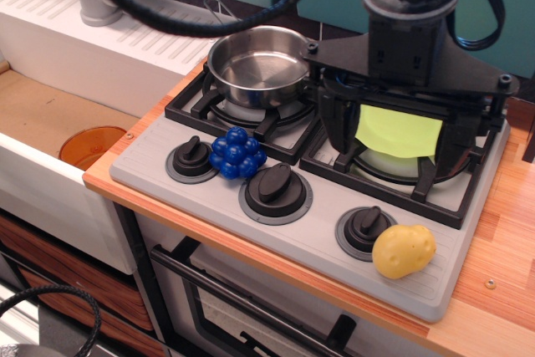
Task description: Put potato on plate and blueberry in pot or pan on stove
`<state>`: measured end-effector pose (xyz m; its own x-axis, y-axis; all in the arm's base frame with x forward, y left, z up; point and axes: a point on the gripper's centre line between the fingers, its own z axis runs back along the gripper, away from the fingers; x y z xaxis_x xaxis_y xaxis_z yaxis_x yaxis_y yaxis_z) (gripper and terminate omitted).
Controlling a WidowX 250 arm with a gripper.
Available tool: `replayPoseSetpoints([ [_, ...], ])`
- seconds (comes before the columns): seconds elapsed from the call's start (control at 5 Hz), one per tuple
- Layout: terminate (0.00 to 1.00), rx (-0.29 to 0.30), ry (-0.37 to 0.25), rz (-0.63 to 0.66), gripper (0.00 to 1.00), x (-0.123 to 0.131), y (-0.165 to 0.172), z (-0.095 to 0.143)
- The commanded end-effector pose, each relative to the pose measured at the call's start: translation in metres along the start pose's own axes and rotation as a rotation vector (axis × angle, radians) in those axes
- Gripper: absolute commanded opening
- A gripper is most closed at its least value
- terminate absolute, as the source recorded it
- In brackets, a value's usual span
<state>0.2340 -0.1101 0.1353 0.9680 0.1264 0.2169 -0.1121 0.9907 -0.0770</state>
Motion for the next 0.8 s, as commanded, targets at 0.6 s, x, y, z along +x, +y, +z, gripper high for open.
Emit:
replayPoseSetpoints([
  [0.6,0.0,0.021,-0.1,0.011,1.0,-0.006,-0.01,-0.05],
])
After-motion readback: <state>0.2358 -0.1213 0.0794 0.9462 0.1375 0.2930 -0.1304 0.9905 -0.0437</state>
